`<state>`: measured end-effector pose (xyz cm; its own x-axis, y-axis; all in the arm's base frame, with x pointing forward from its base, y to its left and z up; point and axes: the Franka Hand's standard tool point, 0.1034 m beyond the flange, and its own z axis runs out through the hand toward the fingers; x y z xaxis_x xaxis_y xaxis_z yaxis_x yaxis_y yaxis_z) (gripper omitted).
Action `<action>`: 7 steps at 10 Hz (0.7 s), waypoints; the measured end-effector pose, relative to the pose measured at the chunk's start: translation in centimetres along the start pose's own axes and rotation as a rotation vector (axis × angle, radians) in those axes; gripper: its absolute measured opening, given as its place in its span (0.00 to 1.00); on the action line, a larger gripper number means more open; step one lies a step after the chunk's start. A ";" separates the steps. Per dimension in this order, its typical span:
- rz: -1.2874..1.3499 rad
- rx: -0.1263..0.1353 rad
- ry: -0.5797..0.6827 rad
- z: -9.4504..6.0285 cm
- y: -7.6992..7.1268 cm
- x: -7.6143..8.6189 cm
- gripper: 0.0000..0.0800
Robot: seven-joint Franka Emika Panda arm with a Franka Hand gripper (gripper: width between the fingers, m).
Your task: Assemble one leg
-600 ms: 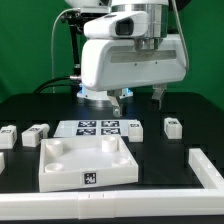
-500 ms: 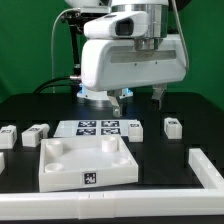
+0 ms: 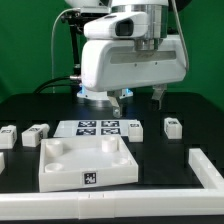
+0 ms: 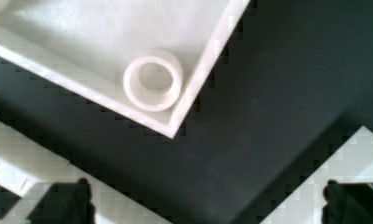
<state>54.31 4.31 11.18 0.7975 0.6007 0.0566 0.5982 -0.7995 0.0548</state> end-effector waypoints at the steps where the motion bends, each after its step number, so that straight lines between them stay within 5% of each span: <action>1: 0.000 0.000 0.000 0.0 0.0 0.0 0.81; 3: -0.051 -0.024 0.046 0.4 -0.4 -1.3 0.81; 5: -0.198 -0.044 0.070 1.4 -1.2 -5.3 0.81; 7: -0.442 -0.057 0.046 2.4 -0.7 -7.4 0.81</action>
Offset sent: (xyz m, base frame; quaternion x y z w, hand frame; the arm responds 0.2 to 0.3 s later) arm -0.0661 -0.0166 -0.0142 -0.0300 0.1040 -0.1322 0.9853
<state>48.21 0.37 8.35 0.4609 0.8854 0.0594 0.8747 -0.4646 0.1379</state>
